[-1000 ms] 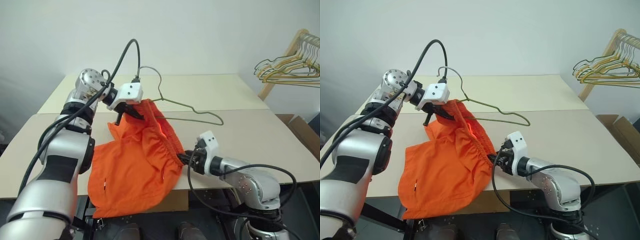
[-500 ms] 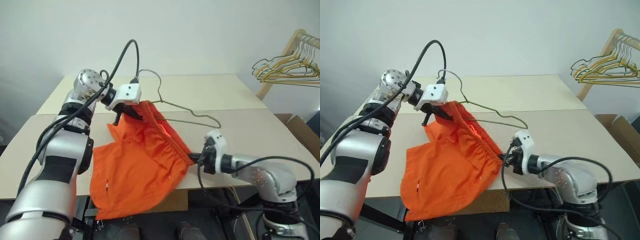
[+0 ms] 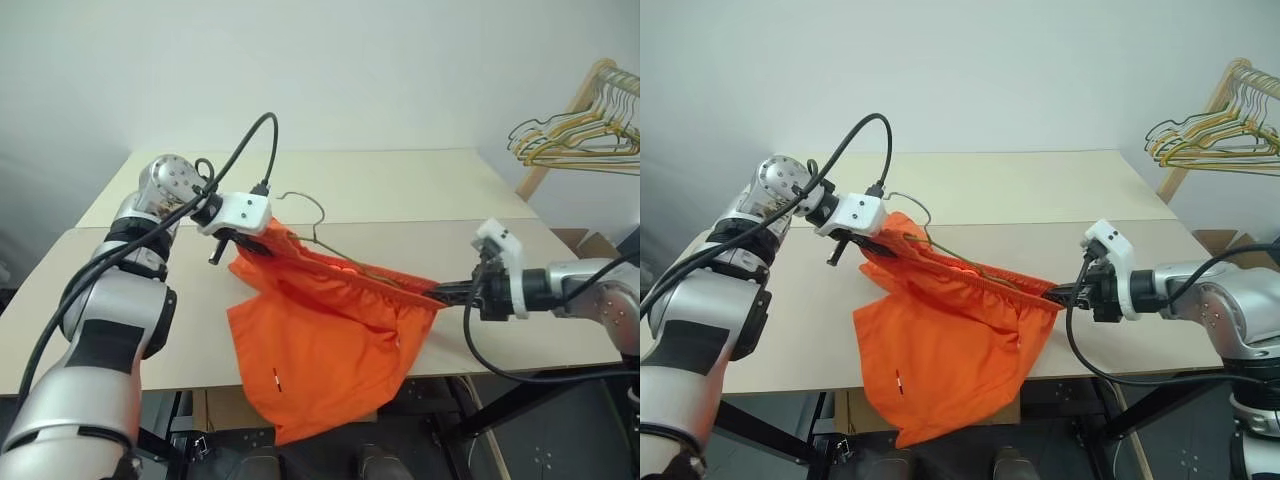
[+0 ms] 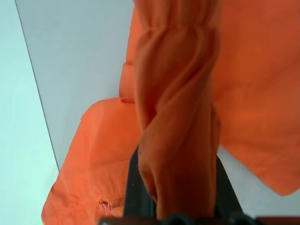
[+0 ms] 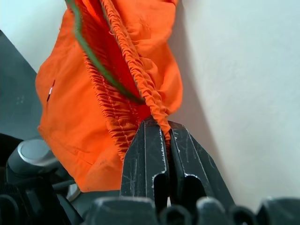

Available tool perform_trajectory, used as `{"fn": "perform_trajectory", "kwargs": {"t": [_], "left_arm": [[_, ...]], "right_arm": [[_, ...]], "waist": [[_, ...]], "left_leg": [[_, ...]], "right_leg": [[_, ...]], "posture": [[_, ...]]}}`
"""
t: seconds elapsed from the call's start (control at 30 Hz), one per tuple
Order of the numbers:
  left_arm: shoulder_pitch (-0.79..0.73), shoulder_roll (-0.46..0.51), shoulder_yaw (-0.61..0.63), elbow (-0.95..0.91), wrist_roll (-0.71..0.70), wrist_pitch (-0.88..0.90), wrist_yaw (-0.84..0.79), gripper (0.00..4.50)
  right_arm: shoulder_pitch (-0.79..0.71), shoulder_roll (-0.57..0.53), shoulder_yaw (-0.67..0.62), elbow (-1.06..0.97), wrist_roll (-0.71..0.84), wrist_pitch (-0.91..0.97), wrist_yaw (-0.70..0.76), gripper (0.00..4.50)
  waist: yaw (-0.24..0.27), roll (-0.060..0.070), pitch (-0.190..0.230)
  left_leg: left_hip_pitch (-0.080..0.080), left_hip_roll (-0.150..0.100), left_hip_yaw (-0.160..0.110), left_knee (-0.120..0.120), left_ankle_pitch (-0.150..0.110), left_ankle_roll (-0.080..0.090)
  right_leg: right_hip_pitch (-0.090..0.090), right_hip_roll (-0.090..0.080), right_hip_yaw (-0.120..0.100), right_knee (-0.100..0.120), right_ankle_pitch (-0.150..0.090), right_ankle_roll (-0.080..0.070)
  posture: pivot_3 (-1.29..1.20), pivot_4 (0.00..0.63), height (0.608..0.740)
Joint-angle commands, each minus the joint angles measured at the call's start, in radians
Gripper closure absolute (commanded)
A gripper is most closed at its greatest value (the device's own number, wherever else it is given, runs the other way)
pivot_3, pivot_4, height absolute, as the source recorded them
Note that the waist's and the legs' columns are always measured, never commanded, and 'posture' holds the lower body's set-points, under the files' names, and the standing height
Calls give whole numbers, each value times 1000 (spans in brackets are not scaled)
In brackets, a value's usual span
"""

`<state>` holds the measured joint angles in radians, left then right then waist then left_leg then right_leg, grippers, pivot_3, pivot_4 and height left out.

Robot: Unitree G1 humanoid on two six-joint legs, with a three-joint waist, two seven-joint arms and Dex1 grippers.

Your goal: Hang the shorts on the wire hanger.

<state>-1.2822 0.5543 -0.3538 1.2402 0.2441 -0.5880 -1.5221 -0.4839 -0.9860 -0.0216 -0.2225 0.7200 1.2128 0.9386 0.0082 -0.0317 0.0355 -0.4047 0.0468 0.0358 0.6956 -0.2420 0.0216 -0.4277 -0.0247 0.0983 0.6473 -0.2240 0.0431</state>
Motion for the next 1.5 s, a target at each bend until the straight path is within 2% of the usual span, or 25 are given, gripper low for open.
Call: {"fn": "perform_trajectory", "kwargs": {"t": [0.03,0.13,0.23,0.33,0.5,0.63,0.7,0.77,0.83,1.03,1.17,1.3,1.5], "left_arm": [[7,54,-46,9,90,2,46,4500],[12,31,-70,9,109,-13,65,4500],[-2,-8,-57,15,93,8,89,4500],[-10,-29,-41,19,89,22,99,4500],[-8,-44,-25,22,79,31,101,4500],[-6,-49,-4,23,60,45,82,4500],[-13,-57,16,25,44,70,71,4500],[-22,-63,34,25,29,96,54,4500],[-27,-69,47,22,22,108,36,4500],[-40,-88,58,17,20,121,19,4500],[-40,-89,61,15,18,121,16,4500],[-36,-86,64,10,14,120,14,4500],[-27,-69,68,10,17,123,26,4500]], "right_arm": [[-51,-83,-12,14,-32,-8,22,4458],[-116,-94,38,-38,-38,-23,35,4458],[-172,-71,65,-41,-20,22,12,3760],[-190,-65,63,-50,-15,42,-2,2725],[-150,-75,-82,-92,42,64,-26,999],[-47,-66,-239,-179,106,57,-35,999],[-9,-38,-275,-239,111,23,-69,999],[-40,-1,-265,-277,121,34,-126,999],[-117,51,-197,-301,106,50,-193,999],[-339,260,36,-235,32,69,-334,999],[-394,295,157,-167,-54,14,-340,999],[-394,256,134,-156,-67,8,-307,999],[-280,65,-3,-249,3,22,-173,999]], "waist": [[1,0,0],[2,0,0],[1,0,0],[1,0,0],[4,0,0],[4,0,0],[3,0,0],[-5,0,0],[-15,0,0],[-45,1,0],[-49,1,0],[-38,1,0],[-10,1,0]], "left_leg": [[0,0,0,0,0,0],[-1,0,1,0,0,0],[-2,0,1,0,0,0],[-4,0,1,0,0,0],[-11,0,1,1,0,0],[-12,0,1,0,0,0],[-12,0,1,0,0,0],[-11,0,1,0,0,0],[-10,0,1,1,0,0],[-6,1,1,-1,1,0],[-11,1,0,-1,1,0],[-13,-1,0,-1,1,0],[-14,-2,-1,0,1,1]], "right_leg": [[0,0,0,0,0,0],[-1,0,0,0,0,0],[-3,0,0,0,0,0],[-5,0,0,0,0,0],[-11,0,1,1,4,-6],[-11,0,0,0,4,-7],[-11,0,0,0,4,-7],[-11,0,1,1,4,-6],[-11,0,1,1,2,-2],[-10,2,1,3,2,-3],[-12,2,1,2,6,-9],[-12,-1,1,1,5,-8],[-12,-1,-1,0,5,-7]], "posture": [[62,0,740],[62,0,740],[26,0,740],[16,0,740],[3,0,740],[-1,0,740],[-1,0,740],[-7,0,740],[-11,0,740],[-5,0,740],[6,0,740],[26,0,740],[41,0,740]]}}
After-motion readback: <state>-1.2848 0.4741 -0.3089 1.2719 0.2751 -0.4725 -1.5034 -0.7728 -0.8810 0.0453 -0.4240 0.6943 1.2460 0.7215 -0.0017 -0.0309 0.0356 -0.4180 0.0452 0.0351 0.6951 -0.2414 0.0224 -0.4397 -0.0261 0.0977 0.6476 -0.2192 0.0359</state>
